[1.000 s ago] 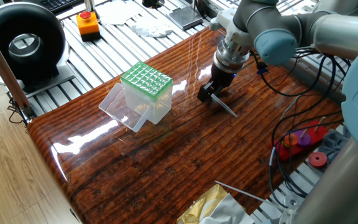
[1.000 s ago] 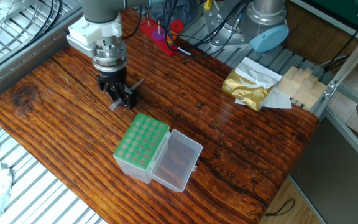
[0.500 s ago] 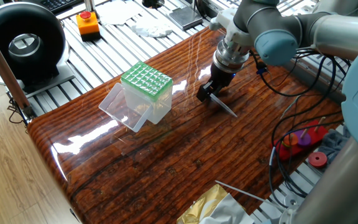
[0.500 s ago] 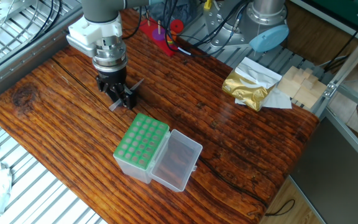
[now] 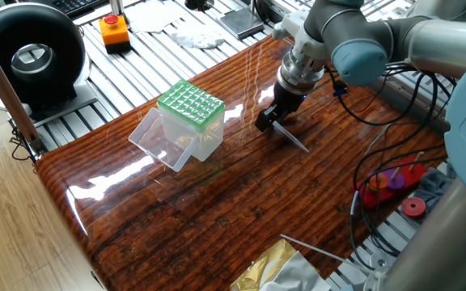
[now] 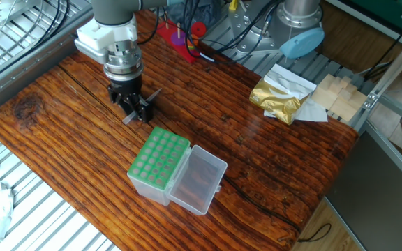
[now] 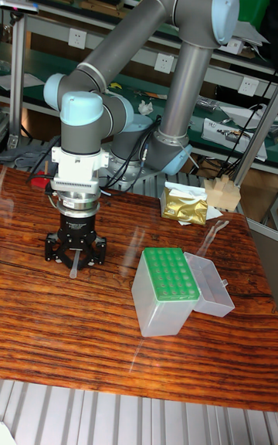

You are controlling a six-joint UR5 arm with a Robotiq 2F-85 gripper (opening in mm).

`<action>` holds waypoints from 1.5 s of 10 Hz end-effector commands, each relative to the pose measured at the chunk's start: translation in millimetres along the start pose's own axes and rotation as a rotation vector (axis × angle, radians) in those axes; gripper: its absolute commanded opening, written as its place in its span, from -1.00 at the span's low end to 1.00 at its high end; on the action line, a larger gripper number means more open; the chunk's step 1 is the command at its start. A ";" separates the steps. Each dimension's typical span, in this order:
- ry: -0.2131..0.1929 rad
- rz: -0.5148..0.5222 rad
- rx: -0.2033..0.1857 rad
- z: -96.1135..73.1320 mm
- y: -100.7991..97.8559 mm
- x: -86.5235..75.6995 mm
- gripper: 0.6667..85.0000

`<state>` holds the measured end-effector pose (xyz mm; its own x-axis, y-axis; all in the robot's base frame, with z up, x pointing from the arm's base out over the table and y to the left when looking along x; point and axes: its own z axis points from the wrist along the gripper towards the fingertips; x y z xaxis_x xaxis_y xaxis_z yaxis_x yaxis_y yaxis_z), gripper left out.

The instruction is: Insert a large pipette tip into the holder for large pipette tips

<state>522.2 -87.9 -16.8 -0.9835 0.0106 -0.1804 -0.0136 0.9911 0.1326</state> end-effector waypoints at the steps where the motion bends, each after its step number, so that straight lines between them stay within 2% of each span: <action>1: -0.010 0.009 -0.010 -1.3 0.9 -3.0 -0.34; 5: -0.009 0.006 0.004 -2.1 -3.2 -3.1 -0.34; 8: -0.013 0.011 -0.012 -5.0 6.9 -8.6 -0.31; 10: 0.005 0.005 -0.029 -21.1 6.0 -9.0 -0.29; 15: 0.035 0.005 -0.031 -49.4 6.5 -7.6 -0.28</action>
<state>522.1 -87.9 18.5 -0.9880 0.0032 -0.1546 -0.0206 0.9882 0.1519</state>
